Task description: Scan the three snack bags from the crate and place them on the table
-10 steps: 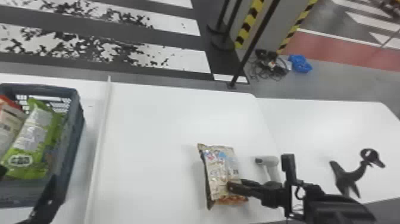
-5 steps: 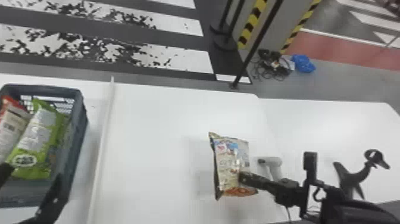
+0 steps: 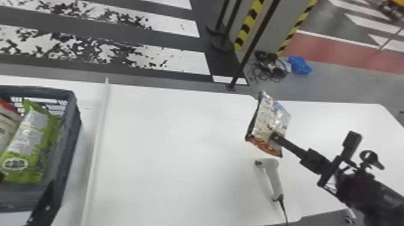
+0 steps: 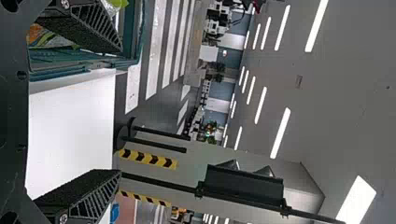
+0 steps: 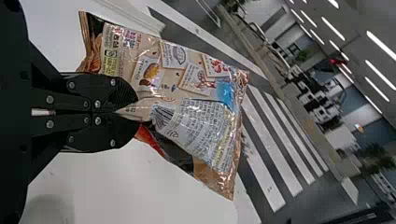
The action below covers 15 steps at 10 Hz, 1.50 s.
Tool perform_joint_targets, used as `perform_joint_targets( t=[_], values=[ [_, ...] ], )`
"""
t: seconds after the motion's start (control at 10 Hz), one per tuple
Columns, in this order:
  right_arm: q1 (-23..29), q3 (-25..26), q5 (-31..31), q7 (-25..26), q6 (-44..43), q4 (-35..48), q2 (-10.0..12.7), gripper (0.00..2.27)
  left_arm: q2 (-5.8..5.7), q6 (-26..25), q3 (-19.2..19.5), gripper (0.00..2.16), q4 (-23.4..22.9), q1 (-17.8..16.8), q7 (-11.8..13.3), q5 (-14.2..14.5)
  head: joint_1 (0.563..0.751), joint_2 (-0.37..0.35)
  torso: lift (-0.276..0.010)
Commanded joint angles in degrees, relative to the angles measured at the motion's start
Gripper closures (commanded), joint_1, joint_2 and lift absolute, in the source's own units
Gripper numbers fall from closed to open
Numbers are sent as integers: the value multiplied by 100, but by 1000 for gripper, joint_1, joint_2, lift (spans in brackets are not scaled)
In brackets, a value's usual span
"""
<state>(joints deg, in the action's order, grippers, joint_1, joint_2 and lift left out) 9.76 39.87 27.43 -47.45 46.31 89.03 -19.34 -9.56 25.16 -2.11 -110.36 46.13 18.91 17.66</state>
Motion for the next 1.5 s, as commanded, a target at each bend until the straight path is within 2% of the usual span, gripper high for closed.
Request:
perform_joint_targets(
  t=[0.0, 0.1, 0.4, 0.6, 0.7, 0.8, 0.9, 1.0, 1.2, 1.4],
  values=[
    [-555, 311, 43, 333, 6, -711, -149, 2219, 15, 19, 0, 70, 23, 1, -1, 0, 695, -350, -37],
    [-792, 372, 51, 720, -187, -1230, -237, 2219, 15, 19, 0, 70, 15, 10, -1, 0, 695, -350, -37],
    [-985, 302, -177, 2214, -1752, -2487, -298, 2216, -2, 19, 9, 70, -64, 54, 7, -9, 695, -350, -37],
    [-1310, 240, -186, 3234, -2209, -3743, -597, 2206, -20, 19, -9, 70, -82, 54, 16, -35, 695, -350, -37],
    [-1407, 231, -133, 3568, -2297, -4077, -659, 2202, -28, 19, -9, 70, -91, 54, 34, -35, 695, -350, -37],
    [-1416, 73, -115, 3875, -2297, -4104, -641, 1946, -28, 19, -26, 70, -100, 54, 34, -35, 695, -350, -37],
    [-1354, -103, -72, 3989, -2297, -4095, -606, 1136, -28, 19, -61, 70, -117, 54, 34, -35, 695, -350, -37],
    [-1310, -234, -45, 3998, -2297, -4077, -588, 6, -28, 2, -61, 70, -135, 54, 25, -61, 695, -350, -37],
    [-1082, -375, 210, 4068, -2525, -3743, -483, 26, -28, -51, -53, 70, -214, 80, -19, -79, 695, -350, -37],
    [-537, -357, 254, 4315, -2402, -2583, -202, 43, -2, -262, -79, 70, -293, 80, -89, -140, 695, -350, -37]
  ],
)
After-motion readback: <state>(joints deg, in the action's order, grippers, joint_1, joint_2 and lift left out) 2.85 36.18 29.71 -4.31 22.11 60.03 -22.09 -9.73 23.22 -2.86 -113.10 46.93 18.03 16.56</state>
